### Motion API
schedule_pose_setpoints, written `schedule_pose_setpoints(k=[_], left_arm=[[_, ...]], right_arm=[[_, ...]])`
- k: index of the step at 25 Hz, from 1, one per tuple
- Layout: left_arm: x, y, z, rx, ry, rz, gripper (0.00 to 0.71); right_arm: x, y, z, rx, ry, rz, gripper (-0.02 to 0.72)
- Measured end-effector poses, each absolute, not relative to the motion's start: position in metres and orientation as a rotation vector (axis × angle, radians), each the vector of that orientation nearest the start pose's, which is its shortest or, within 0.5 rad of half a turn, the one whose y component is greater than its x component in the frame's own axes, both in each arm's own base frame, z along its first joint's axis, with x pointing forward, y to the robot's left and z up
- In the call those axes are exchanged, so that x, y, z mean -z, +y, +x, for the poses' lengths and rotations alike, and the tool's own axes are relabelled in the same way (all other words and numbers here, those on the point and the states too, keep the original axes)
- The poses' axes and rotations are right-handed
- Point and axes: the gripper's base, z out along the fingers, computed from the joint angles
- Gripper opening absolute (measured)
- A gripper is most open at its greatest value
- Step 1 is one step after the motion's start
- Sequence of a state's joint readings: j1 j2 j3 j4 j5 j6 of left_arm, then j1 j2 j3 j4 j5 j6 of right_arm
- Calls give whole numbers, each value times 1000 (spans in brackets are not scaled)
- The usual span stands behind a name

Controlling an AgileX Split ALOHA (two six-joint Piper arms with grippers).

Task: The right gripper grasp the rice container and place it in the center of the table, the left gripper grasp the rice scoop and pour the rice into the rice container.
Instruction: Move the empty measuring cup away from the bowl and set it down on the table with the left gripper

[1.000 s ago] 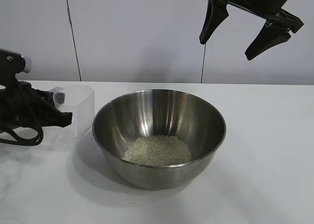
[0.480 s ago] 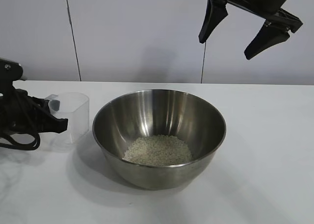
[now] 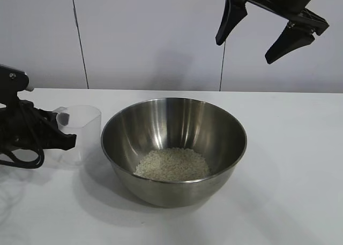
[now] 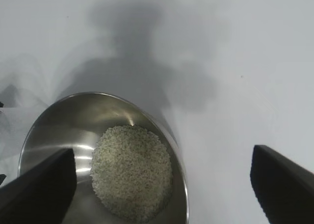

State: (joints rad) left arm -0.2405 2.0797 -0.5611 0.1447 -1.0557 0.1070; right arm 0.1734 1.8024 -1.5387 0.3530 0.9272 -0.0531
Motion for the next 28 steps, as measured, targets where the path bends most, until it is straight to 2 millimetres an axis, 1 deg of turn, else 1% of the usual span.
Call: schedule_pose_setpoints(k=[8, 11, 14, 18, 21, 23, 25, 28], left_arm=[[-70, -87, 299, 179, 1903, 508, 3], [-67, -86, 297, 174, 1947, 519, 42], [-63, -85, 296, 168, 1991, 531, 124], [-64, -86, 296, 174, 1974, 528, 267], [-67, -86, 295, 183, 1932, 518, 431], [-66, -85, 291, 185, 1942, 518, 510], [-63, -84, 286, 187, 1961, 520, 549], [-59, -81, 274, 189, 1995, 522, 571]], right_arm=[[-290, 93, 385, -487, 2656, -105, 661], [-290, 93, 385, -487, 2656, -105, 661], [-290, 93, 385, -487, 2654, -105, 661], [-290, 93, 385, -491, 2654, -103, 661], [-290, 93, 385, -491, 2654, -103, 661], [-290, 93, 385, -491, 2654, -103, 661], [-290, 93, 385, -491, 2654, -103, 661], [-290, 93, 385, -492, 2654, -102, 661]])
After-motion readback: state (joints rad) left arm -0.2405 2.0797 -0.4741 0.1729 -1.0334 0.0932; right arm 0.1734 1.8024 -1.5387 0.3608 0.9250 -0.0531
